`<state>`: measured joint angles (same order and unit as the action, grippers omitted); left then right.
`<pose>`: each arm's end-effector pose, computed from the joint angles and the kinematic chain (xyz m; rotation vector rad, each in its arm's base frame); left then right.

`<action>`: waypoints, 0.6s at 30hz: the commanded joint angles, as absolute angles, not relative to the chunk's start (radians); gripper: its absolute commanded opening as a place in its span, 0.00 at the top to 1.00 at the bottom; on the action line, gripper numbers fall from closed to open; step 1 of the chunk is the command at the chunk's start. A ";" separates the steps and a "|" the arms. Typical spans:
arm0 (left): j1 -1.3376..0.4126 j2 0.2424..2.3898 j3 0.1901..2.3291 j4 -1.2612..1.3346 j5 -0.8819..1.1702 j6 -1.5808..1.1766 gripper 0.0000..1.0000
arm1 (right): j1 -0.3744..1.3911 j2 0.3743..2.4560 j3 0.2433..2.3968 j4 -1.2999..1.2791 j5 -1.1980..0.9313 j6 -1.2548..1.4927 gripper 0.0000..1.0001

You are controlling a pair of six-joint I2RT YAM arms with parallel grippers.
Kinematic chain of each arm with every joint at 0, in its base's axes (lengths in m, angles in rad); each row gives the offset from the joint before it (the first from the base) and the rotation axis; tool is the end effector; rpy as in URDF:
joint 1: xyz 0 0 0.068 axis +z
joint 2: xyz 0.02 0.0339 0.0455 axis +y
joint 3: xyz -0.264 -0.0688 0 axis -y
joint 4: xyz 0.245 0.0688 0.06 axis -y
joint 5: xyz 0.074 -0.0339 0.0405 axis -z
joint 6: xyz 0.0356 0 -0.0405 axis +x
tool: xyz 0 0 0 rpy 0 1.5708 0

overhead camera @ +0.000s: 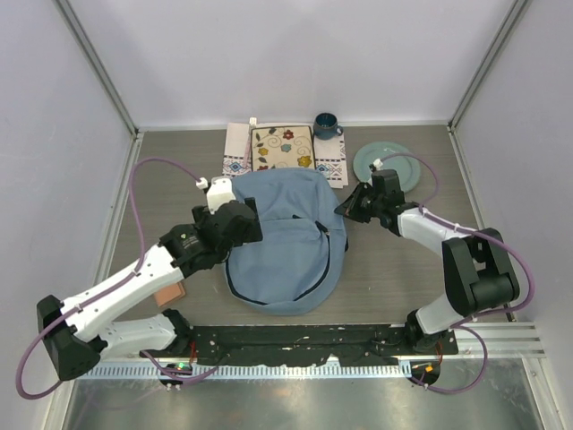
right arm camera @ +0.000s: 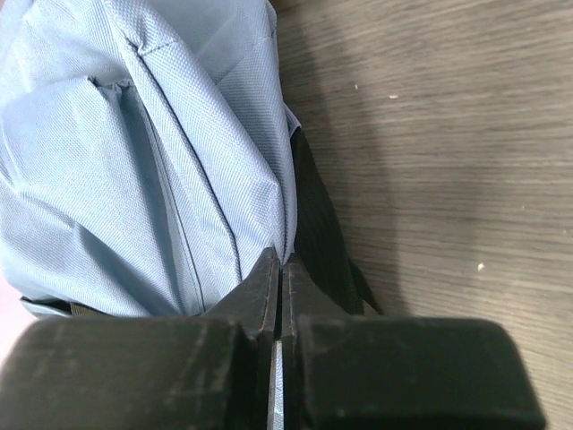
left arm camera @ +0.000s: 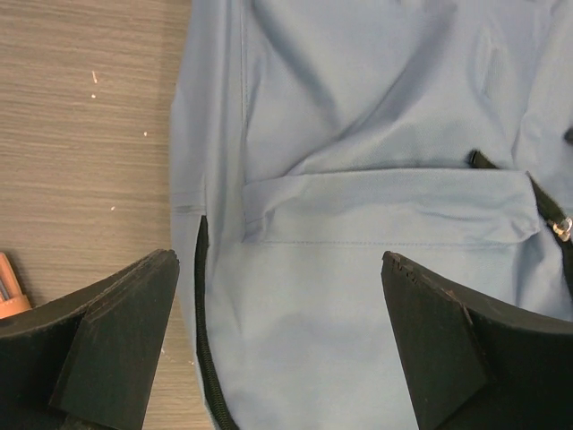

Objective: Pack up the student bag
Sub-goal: Move the student bag to the center of the board.

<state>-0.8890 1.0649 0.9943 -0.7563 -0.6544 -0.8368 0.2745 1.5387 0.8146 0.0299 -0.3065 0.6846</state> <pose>0.1491 -0.1493 0.3118 -0.2317 2.1868 -0.1650 0.3030 0.0965 0.1909 0.3140 2.3509 0.8357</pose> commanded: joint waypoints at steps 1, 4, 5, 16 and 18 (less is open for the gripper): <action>-0.838 1.091 1.069 -0.700 -0.600 -0.766 0.00 | 0.281 1.463 0.769 0.009 -0.273 0.646 0.99; -0.812 1.149 1.121 -0.655 -0.534 -0.752 0.00 | 0.281 1.433 0.744 0.035 -0.279 0.661 0.99; -0.808 1.173 1.174 -0.663 -0.531 -0.759 0.01 | 0.281 1.425 0.742 0.038 -0.278 0.660 0.99; -0.810 1.520 1.390 -0.582 -0.258 -0.776 0.10 | 0.284 1.376 0.721 0.048 -0.288 0.675 0.99; -0.811 1.532 1.375 -0.563 -0.242 -0.793 0.13 | 0.284 1.370 0.716 0.055 -0.291 0.678 0.99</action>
